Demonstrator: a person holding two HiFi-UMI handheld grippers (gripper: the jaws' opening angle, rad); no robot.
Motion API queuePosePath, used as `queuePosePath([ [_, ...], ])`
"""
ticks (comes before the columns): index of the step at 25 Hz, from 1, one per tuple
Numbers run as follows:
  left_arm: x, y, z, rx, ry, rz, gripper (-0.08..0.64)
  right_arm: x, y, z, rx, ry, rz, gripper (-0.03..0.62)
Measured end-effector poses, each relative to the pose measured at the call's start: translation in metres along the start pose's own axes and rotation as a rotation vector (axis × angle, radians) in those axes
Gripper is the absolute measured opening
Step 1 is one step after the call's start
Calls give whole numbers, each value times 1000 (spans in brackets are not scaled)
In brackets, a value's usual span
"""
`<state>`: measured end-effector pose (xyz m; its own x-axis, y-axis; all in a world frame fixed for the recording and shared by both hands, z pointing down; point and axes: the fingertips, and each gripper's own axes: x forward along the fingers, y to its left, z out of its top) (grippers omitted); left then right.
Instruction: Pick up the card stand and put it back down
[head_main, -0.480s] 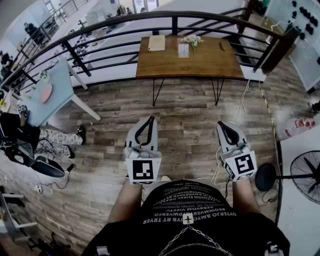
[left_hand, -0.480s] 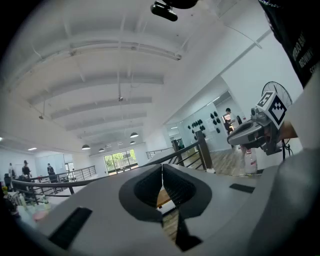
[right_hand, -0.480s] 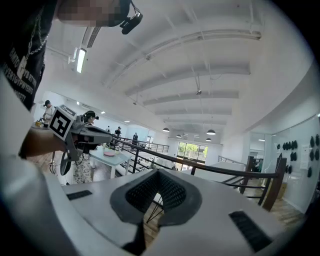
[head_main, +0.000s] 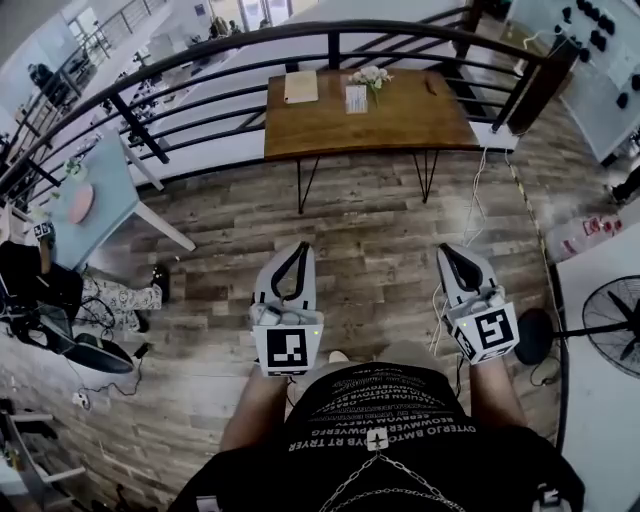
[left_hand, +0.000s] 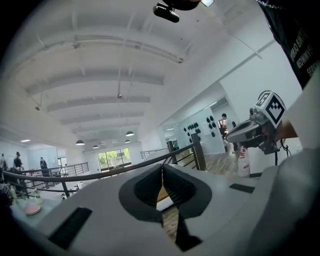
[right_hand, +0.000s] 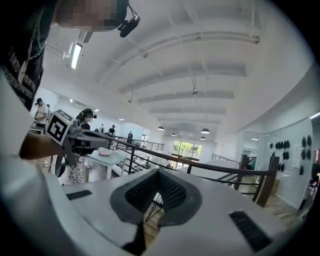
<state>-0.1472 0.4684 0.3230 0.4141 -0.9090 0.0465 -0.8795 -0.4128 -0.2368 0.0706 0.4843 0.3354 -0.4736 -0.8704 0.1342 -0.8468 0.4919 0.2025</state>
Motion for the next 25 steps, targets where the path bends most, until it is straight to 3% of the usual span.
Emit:
queuePosePath([
  [8,2,6,-26,-41,57,-29,29,5,4,-18,27,66,8,6],
  [12,6,15,-40,-76,85,-17,31,12,2,-30,44,89,19,72],
  [13,8,16,-44,-76,96,-14,39,14,0,-32,46,90,20,80],
  [15,14,16,-51,-81,117,-17,136,20,-6,-37,53,93,28,110],
  [16,17,16,-54,-86,126,-18,150,24,-9,-40,56,96,33,116],
  [21,38,19,-70,-133,172,-17,150,47,-28,-54,85,98,45,131],
  [25,65,20,-75,-123,193,-11,150,70,-48,-65,104,110,62,133],
])
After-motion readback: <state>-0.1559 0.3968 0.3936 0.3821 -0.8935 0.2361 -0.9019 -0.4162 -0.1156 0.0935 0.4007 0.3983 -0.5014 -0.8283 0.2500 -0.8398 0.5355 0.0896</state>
